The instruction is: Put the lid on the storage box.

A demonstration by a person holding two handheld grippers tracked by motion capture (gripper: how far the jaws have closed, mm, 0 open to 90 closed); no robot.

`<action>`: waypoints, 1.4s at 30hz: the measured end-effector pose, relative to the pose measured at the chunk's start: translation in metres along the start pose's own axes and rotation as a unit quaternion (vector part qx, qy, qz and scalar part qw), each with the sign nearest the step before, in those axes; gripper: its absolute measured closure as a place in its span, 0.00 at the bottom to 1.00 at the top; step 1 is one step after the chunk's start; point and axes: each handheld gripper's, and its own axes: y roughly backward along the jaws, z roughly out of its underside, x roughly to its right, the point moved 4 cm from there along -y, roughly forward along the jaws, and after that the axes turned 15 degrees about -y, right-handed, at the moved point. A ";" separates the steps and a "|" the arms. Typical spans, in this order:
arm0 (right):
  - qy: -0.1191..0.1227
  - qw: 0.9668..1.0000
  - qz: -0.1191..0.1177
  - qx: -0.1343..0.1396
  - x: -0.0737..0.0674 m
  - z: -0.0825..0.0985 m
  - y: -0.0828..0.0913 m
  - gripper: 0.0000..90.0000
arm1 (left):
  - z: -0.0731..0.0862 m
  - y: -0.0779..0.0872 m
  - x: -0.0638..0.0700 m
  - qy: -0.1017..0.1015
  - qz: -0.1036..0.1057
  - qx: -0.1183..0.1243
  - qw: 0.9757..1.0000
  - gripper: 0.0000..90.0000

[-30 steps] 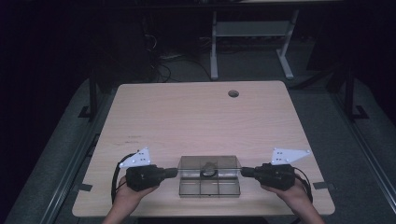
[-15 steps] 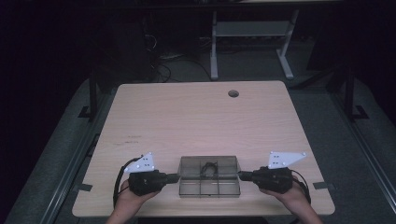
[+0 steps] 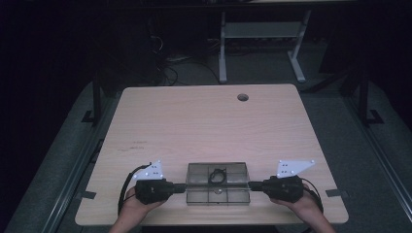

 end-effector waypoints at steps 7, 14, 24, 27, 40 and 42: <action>0.007 1.000 0.009 -0.023 0.002 0.005 -0.004 1.00 | 0.004 -0.004 -0.001 0.003 0.008 -0.011 1.000 1.00; 0.013 0.999 0.020 -0.043 0.003 0.009 -0.007 1.00 | 0.009 -0.007 -0.002 0.003 0.014 -0.030 0.999 1.00; 0.012 0.998 0.024 -0.062 0.006 0.013 -0.010 1.00 | 0.013 -0.010 -0.002 0.001 0.017 -0.050 0.999 1.00; 0.012 0.997 0.030 -0.068 0.007 0.015 -0.010 1.00 | 0.015 -0.010 -0.003 0.000 0.015 -0.060 0.998 1.00; -0.002 0.997 0.063 -0.038 0.020 0.013 -0.001 0.85 | 0.018 -0.003 -0.013 0.018 -0.005 -0.058 0.998 0.92; -0.007 0.997 0.075 -0.026 0.025 0.011 0.002 0.76 | 0.019 -0.001 -0.015 0.020 -0.015 -0.059 0.998 0.86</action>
